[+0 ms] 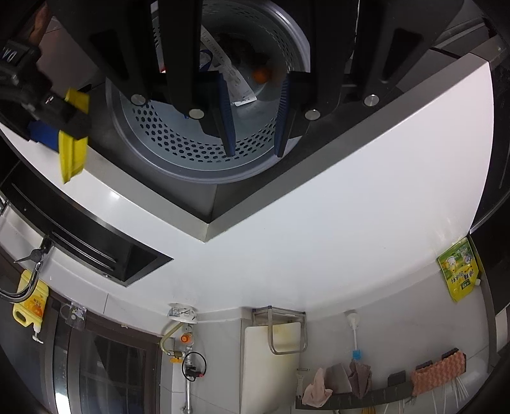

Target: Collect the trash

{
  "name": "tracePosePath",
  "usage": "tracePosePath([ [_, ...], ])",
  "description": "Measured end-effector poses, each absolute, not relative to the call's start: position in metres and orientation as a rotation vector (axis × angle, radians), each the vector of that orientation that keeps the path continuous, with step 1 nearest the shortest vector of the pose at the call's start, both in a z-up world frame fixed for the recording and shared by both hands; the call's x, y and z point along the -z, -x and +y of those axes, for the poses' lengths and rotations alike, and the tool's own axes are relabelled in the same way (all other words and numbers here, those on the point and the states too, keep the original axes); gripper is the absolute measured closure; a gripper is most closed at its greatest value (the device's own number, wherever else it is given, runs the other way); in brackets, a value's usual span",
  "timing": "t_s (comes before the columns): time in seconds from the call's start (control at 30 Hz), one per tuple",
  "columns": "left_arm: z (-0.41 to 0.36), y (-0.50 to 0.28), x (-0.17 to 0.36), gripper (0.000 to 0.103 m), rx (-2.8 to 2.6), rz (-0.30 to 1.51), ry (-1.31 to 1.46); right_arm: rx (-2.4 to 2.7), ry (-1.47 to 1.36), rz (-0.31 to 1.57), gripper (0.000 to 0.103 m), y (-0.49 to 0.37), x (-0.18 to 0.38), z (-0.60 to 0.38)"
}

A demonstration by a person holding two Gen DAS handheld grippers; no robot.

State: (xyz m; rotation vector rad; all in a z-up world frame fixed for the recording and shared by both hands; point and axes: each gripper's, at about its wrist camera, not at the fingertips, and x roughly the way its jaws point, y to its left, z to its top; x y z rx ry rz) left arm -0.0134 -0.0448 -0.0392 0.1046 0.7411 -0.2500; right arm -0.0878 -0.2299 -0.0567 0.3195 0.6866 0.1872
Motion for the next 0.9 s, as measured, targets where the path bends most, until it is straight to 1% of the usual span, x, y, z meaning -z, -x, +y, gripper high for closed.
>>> tracePosePath([
  [0.23, -0.043, 0.007, 0.058, 0.078, 0.232, 0.786, -0.105, -0.2, -0.312, 0.786, 0.032, 0.07, 0.089, -0.217],
  [0.37, -0.039, 0.005, 0.065, 0.077, 0.218, 0.808, -0.099, -0.205, -0.299, 0.815, 0.031, 0.066, 0.097, -0.211],
  [0.4, -0.037, 0.004, 0.066, 0.074, 0.213, 0.814, -0.097, -0.204, -0.292, 0.819, 0.031, 0.065, 0.097, -0.21],
  [0.43, -0.036, 0.004, 0.068, 0.067, 0.209, 0.818, -0.093, -0.203, -0.288, 0.822, 0.03, 0.065, 0.098, -0.21],
  [0.47, -0.035, 0.003, 0.069, 0.064, 0.207, 0.82, -0.091, -0.204, -0.288, 0.823, 0.03, 0.064, 0.097, -0.21],
  [0.53, -0.032, 0.003, 0.07, 0.051, 0.199, 0.822, -0.085, -0.204, -0.291, 0.821, 0.027, 0.065, 0.097, -0.211],
  [0.6, -0.029, 0.002, 0.071, 0.048, 0.194, 0.825, -0.078, -0.195, -0.288, 0.816, 0.026, 0.066, 0.095, -0.212],
  [0.73, -0.027, 0.001, 0.071, 0.048, 0.191, 0.832, -0.069, -0.186, -0.285, 0.812, 0.025, 0.067, 0.093, -0.212],
  [0.77, -0.026, 0.001, 0.071, 0.047, 0.19, 0.833, -0.067, -0.184, -0.283, 0.813, 0.025, 0.067, 0.092, -0.212],
  [0.83, -0.025, 0.002, 0.071, 0.042, 0.186, 0.83, -0.063, -0.182, -0.276, 0.811, 0.025, 0.068, 0.091, -0.21],
  [0.9, -0.024, 0.001, 0.07, 0.041, 0.183, 0.829, -0.056, -0.181, -0.269, 0.806, 0.025, 0.069, 0.09, -0.209],
])
